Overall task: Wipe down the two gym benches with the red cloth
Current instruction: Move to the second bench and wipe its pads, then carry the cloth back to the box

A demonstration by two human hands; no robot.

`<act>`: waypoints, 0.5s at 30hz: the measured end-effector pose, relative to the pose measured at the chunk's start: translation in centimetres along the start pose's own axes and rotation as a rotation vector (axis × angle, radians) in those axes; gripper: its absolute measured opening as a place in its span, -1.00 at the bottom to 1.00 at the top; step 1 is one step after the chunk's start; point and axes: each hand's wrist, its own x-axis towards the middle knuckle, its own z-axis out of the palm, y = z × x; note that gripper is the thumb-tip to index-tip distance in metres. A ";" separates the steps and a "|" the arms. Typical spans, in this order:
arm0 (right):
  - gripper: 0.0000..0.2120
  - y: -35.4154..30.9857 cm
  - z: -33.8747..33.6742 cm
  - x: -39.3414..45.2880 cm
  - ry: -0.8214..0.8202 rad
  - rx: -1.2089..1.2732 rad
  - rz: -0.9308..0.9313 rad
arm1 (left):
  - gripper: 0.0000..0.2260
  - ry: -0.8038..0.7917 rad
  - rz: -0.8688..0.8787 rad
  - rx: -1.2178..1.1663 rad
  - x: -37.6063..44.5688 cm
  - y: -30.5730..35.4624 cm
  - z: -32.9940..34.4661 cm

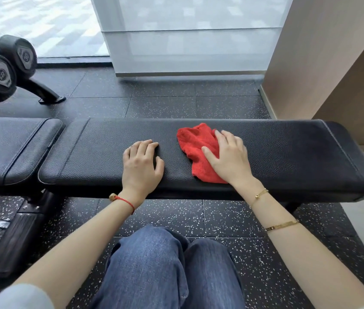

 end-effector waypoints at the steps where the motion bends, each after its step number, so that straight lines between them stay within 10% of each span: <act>1: -0.38 0.1 0.0 -0.1 -0.010 -0.023 0.033 | -0.58 0.001 0.000 -0.001 0.0 0.0 0.0; 15: -0.58 -1.6 -1.3 0.8 -0.016 0.367 0.180 | -0.58 0.008 0.014 -0.010 0.1 -0.5 0.4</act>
